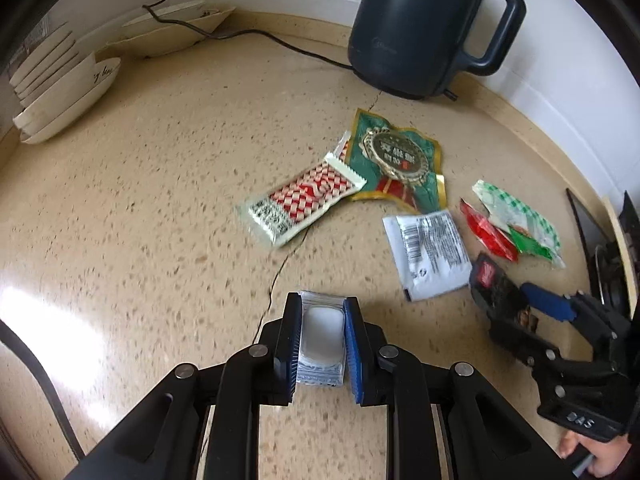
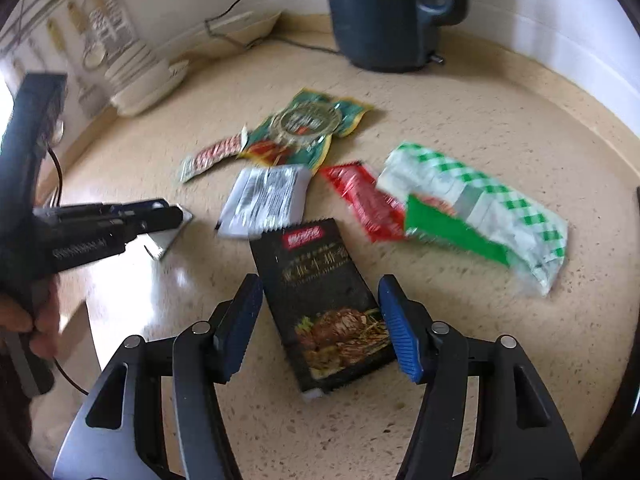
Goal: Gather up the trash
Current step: 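Grasp the black sauce packet with the right tool while the left tool grasps the white cup, then carry the black packet and white cup over the bin and open both tools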
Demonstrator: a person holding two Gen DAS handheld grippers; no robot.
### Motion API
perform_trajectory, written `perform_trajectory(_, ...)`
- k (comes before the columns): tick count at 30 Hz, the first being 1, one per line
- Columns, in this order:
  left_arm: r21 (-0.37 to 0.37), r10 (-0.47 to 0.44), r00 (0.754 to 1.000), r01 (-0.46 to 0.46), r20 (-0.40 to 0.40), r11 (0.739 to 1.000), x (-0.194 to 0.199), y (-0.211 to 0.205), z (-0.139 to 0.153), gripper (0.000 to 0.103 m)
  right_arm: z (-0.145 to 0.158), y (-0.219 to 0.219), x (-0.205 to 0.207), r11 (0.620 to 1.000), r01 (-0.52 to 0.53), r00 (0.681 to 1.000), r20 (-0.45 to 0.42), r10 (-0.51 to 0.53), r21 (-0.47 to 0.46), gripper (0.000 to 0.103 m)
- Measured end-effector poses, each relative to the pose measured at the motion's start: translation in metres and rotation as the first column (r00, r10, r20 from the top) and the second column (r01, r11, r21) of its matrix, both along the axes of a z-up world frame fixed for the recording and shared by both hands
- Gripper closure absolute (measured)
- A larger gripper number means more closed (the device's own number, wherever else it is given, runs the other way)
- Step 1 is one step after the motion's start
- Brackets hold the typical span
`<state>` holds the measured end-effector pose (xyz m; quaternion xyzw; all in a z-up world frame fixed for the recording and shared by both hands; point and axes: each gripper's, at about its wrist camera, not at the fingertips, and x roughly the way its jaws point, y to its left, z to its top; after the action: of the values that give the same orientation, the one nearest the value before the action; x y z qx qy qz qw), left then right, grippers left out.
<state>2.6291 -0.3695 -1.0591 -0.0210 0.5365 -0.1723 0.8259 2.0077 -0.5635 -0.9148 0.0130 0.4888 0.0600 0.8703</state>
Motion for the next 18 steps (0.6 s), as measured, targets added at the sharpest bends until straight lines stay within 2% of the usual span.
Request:
perform_trajectory(2,-0.013,-0.004,1.000,0.004,-0.010,1.000,-0.012,0.006,0.022,0.087,0.000,0.003,0.000,1.000,-0.014,1.000,0.010,0.014,-0.027,0.049)
perform_trajectory(3,-0.022,-0.003,1.000,0.003,-0.015,1.000,-0.013,0.005,0.019,0.087,0.000,0.004,0.001,0.999,-0.021,1.000,0.010,0.021,-0.030,0.052)
perform_trajectory(4,-0.029,0.002,1.000,-0.003,-0.011,1.000,-0.023,0.009,0.032,0.087,0.001,0.004,0.001,0.999,-0.023,1.000,0.010,0.023,-0.034,0.056)
perform_trajectory(6,-0.047,-0.001,1.000,0.000,-0.019,0.999,-0.027,0.008,0.032,0.087,0.001,0.001,0.001,1.000,-0.016,1.000,0.014,0.016,-0.025,0.066)
perform_trajectory(8,-0.055,0.002,1.000,-0.002,-0.012,0.998,-0.035,0.012,0.043,0.087,0.001,-0.004,-0.001,1.000,0.001,1.000,0.013,-0.001,0.002,0.081)
perform_trajectory(10,-0.074,-0.007,1.000,0.006,-0.012,0.997,-0.041,0.013,0.046,0.087,0.000,-0.009,-0.002,1.000,0.003,1.000,0.008,-0.003,0.010,0.088)
perform_trajectory(12,-0.080,-0.011,1.000,0.010,-0.009,0.997,-0.045,0.013,0.049,0.087,-0.001,-0.012,-0.002,0.999,0.003,1.000,0.009,-0.003,0.033,0.090)
perform_trajectory(15,-0.097,-0.016,1.000,0.015,-0.006,0.995,-0.051,0.013,0.052,0.087,0.002,-0.016,-0.005,0.997,0.010,1.000,0.014,-0.011,0.079,0.099)
perform_trajectory(18,-0.098,-0.029,1.000,0.030,0.007,0.995,-0.060,0.013,0.058,0.087,0.006,-0.010,-0.012,0.997,0.004,1.000,0.014,-0.005,0.079,0.100)
